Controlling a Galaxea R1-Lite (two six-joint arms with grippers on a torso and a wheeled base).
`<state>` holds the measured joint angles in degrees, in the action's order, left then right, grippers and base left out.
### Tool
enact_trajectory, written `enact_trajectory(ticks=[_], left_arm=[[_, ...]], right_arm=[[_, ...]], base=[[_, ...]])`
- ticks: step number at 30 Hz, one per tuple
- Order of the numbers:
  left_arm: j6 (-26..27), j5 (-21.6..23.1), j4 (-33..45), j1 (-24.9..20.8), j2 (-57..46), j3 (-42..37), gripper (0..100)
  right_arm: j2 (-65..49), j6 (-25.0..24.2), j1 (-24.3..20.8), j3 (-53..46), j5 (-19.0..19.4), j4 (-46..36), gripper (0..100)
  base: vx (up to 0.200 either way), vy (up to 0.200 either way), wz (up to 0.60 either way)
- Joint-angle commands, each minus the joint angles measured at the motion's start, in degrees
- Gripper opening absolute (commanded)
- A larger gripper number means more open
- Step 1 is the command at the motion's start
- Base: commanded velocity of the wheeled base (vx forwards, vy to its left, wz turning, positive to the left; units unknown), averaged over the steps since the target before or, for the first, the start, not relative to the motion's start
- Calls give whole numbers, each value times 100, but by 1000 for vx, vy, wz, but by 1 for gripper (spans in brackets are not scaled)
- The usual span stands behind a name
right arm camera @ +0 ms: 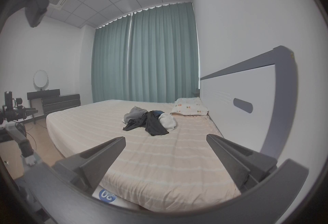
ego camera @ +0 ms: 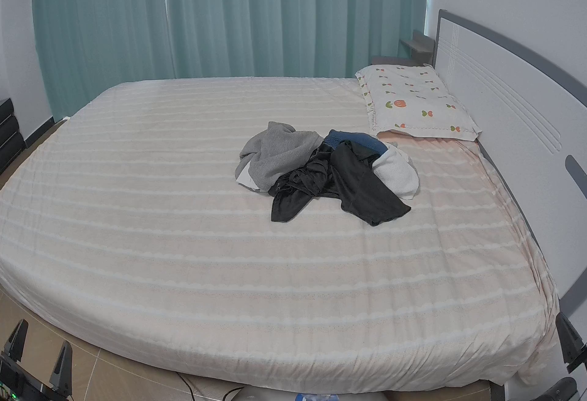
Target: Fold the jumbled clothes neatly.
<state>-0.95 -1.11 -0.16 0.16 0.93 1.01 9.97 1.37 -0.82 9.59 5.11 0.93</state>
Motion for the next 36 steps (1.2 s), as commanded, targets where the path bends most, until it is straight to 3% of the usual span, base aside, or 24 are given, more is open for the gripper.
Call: enact_trajectory(ticks=[1, 2, 4, 6, 10, 11, 14, 17, 25, 29, 32, 36], left_arm=[[-2, -3, -2, 2, -93, -101, 100], [-2, -3, -2, 2, -93, -101, 100], [-2, -3, -2, 2, -93, -101, 100], [-2, -3, -2, 2, -93, -101, 100], [-2, -3, -2, 2, -93, -101, 100], [-2, -3, -2, 2, -93, -101, 100], [-2, -3, -2, 2, -93, -101, 100], [-2, -3, -2, 2, -93, -101, 100], [-2, -3, -2, 2, -93, -101, 100], [-2, -3, -2, 2, -93, -101, 100], [-2, -3, -2, 2, -93, -101, 100], [-2, -3, -2, 2, -93, -101, 100]], right_arm=[[3810, -365, -235, 790, 271, 883, 100], [3890, -400, -244, 798, 271, 944, 100], [5349, -910, -428, 895, 271, 2254, 100], [6403, -1095, -560, 1097, 157, 3045, 100], [7449, -1182, -586, 1440, -71, 3528, 100], [8337, -1323, -639, 2011, -273, 3651, 100], [9391, -1956, -824, 2969, -458, 3616, 100], [10156, -2263, -955, 3672, -695, 3608, 100], [12028, -2510, -1210, 5545, -1355, 3572, 100], [12538, -2615, -1307, 6116, -1486, 3449, 100], [13100, -3055, -1421, 7056, -1530, 2931, 100], [13531, -3257, -1448, 7803, -1548, 2403, 100]], base=[[0, 0, 0], [0, 0, 0], [0, 0, 0], [0, 0, 0], [0, 0, 0], [0, 0, 0], [0, 0, 0], [0, 0, 0], [0, 0, 0], [0, 0, 0], [0, 0, 0], [0, 0, 0]])
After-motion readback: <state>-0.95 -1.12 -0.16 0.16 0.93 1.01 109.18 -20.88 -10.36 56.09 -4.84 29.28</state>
